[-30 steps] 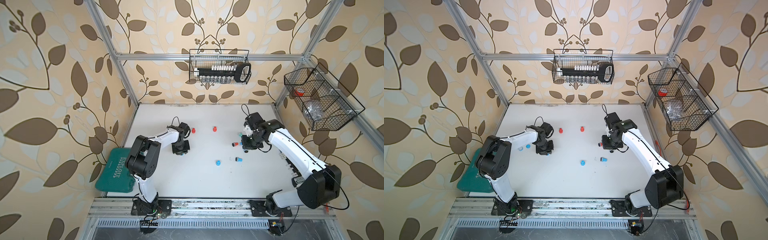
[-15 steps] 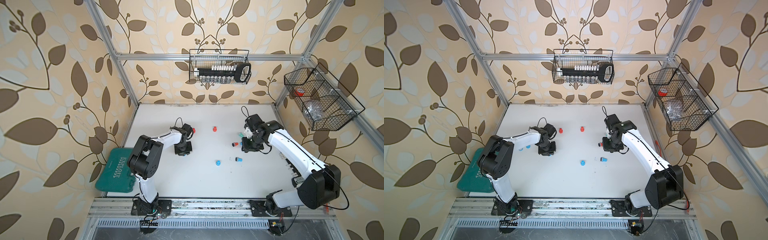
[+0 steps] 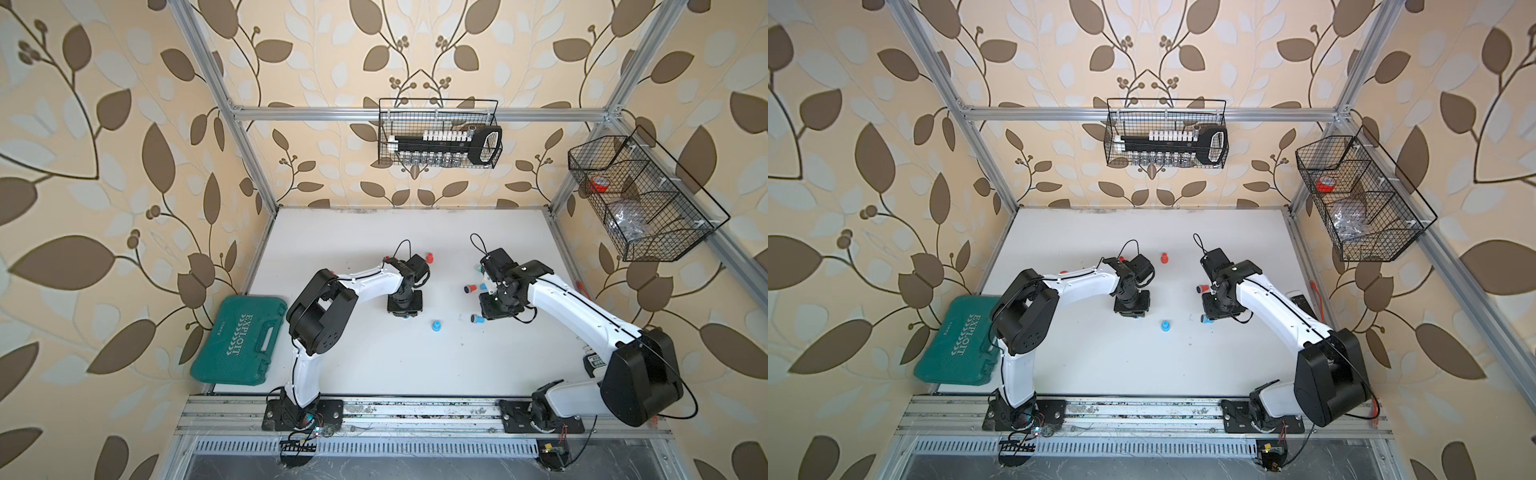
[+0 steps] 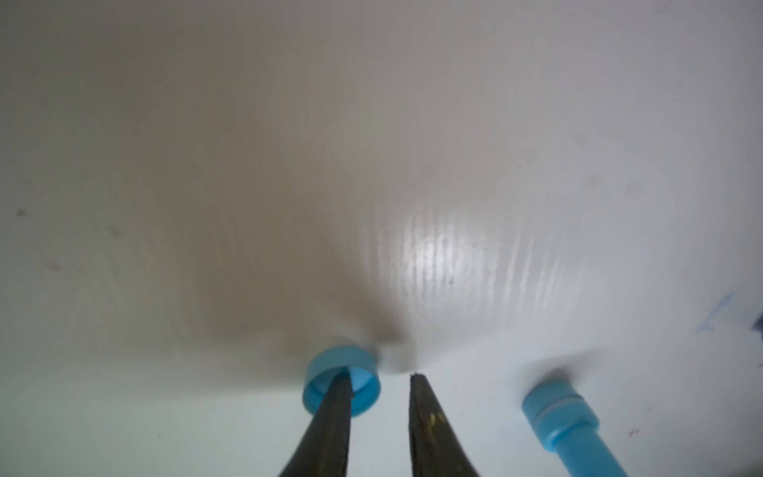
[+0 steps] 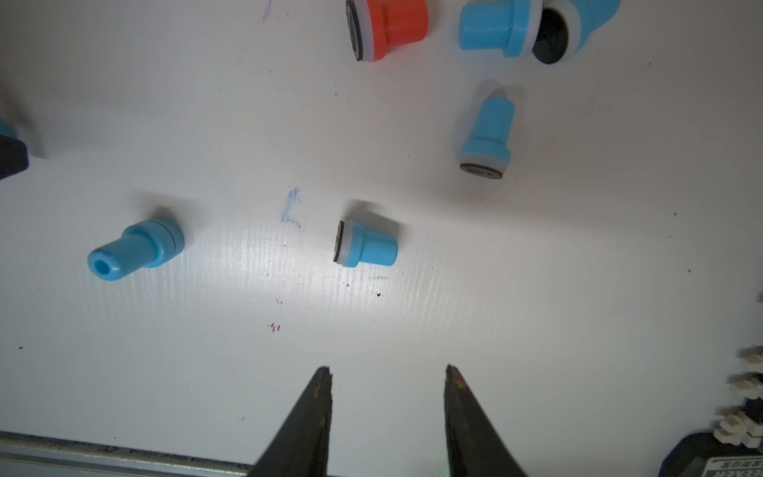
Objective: Close the stamp cap
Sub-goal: Move the cover to the center of the board.
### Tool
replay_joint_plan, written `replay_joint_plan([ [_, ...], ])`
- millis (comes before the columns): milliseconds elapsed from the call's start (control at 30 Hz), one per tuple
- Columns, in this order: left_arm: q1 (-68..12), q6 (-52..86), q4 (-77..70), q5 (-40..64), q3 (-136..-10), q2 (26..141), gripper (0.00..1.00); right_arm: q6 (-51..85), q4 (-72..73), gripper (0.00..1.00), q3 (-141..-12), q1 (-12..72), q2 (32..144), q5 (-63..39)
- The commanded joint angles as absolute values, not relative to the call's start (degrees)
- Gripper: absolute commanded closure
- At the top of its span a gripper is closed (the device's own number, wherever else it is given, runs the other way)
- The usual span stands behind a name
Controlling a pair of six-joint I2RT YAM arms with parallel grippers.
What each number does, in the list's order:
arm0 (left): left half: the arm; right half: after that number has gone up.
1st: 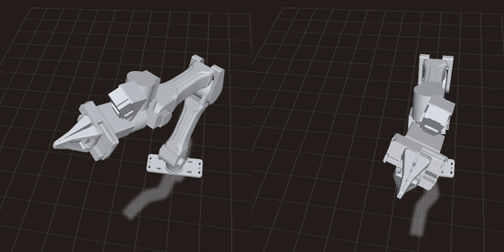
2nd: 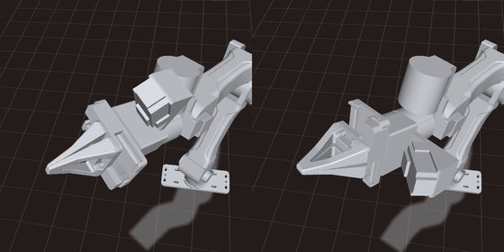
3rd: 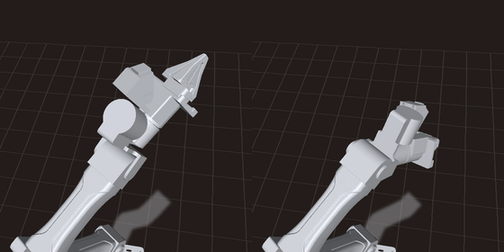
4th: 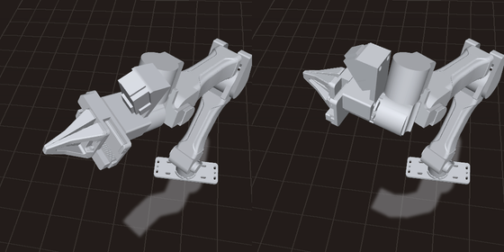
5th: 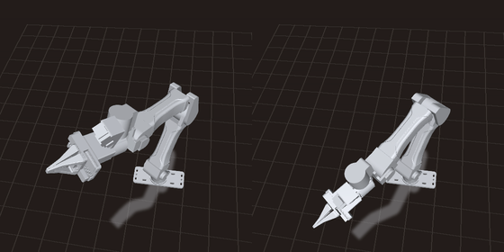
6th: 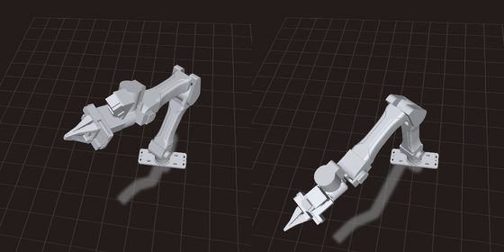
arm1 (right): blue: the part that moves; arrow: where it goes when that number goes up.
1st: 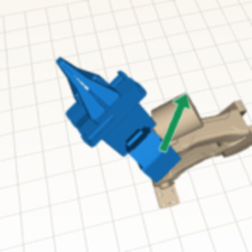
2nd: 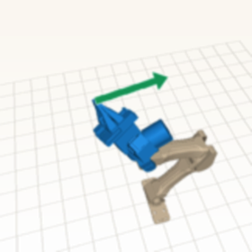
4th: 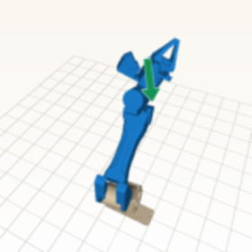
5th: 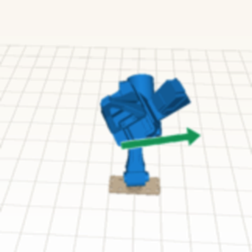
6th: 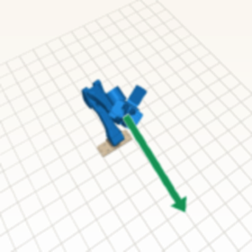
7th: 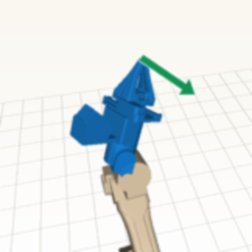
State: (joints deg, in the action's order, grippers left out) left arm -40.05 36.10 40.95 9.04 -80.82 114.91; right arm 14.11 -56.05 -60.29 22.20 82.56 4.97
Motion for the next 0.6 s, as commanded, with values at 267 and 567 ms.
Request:
replay_joint_plan([
  [267,-39.6,33.7,45.9,9.0,-85.3,115.7,0.73,5.2,-55.7,0.61,-64.8,23.9,95.0,7.0],
  [567,-39.2,33.3,46.1,9.4,-88.7,118.2,0.73,0.9,-57.5,0.61,-66.0,24.3,98.3,6.2],
])
